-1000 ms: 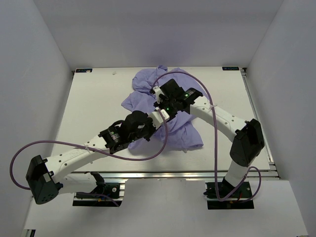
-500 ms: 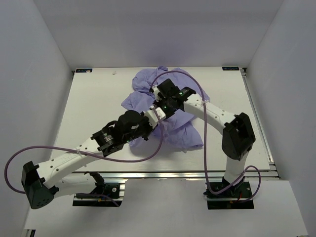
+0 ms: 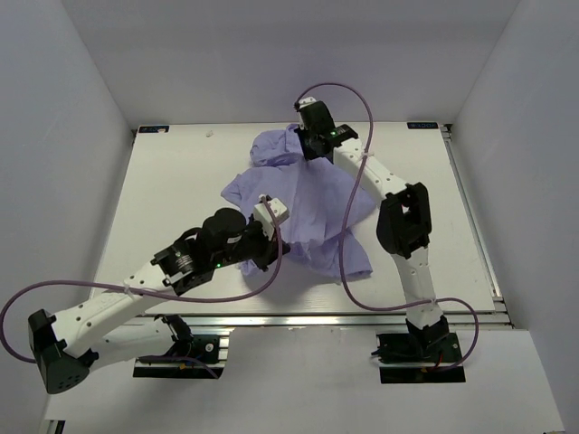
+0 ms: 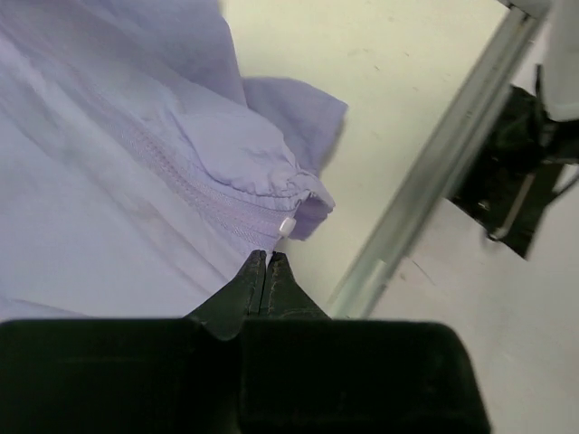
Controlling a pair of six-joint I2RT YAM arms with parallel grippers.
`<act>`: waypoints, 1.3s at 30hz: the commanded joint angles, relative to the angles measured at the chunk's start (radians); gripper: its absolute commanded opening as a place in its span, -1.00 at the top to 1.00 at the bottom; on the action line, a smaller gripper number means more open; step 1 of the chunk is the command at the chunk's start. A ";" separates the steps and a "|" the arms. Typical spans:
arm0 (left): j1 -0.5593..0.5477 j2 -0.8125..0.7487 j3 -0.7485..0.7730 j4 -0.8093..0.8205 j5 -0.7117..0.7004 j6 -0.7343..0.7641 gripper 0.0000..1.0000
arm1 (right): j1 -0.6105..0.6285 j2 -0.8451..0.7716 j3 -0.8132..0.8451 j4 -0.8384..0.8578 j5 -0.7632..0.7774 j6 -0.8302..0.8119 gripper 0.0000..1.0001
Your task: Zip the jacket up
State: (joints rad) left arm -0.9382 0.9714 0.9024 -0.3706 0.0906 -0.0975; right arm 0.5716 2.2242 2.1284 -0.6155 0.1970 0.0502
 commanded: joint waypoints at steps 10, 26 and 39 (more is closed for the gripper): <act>-0.016 -0.230 -0.057 -0.185 0.294 -0.378 1.00 | -0.111 0.316 0.252 0.923 0.478 -0.354 1.00; -0.019 -0.186 -0.083 -0.324 0.196 -0.432 -0.96 | 0.014 0.013 -0.212 0.979 0.314 -0.445 -0.79; 0.068 0.232 0.319 -0.447 -0.367 -0.619 -0.96 | -0.084 -0.512 -0.335 0.117 0.031 0.210 -0.79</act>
State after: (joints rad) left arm -0.9352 1.0233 1.0782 -0.7586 -0.0860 -0.6472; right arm 0.5674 1.7809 1.8351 -0.2543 0.3386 0.0406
